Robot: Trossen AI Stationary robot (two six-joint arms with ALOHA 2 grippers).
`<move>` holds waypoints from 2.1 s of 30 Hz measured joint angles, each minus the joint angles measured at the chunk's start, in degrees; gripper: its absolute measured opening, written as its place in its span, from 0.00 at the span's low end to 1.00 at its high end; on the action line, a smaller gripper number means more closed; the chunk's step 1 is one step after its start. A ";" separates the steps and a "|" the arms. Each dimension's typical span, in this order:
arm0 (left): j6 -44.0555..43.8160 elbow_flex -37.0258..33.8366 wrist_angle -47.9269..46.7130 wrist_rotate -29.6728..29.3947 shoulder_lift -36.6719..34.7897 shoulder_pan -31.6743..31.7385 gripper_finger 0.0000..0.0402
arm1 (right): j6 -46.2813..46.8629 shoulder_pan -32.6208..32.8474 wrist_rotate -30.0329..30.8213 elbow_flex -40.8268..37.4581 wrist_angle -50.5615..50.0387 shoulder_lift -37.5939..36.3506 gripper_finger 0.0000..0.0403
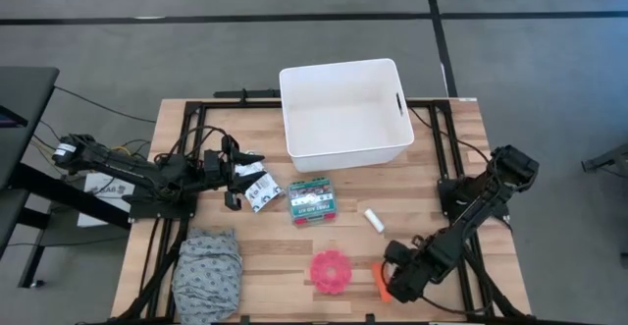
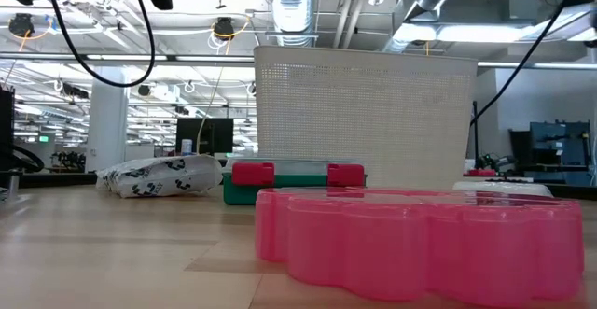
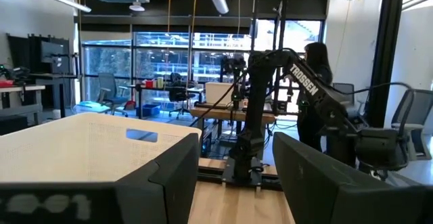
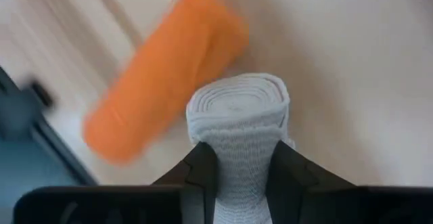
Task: Pick & place medical supplies in basket/bin
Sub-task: Put the brown bandage into the white bin, then put the white bandage into the white bin
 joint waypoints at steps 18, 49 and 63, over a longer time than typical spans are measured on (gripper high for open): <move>-0.29 0.00 0.00 0.00 0.00 0.00 0.44 | -24.92 -18.26 76.11 28.68 -38.52 -0.16 0.24; -0.07 0.00 0.39 3.80 -0.02 -0.28 0.44 | -57.39 -76.17 11.18 34.26 -12.52 16.96 0.50; -0.07 0.00 0.44 3.93 -0.02 -0.30 0.44 | -59.91 -73.99 9.27 57.04 -36.10 13.45 0.49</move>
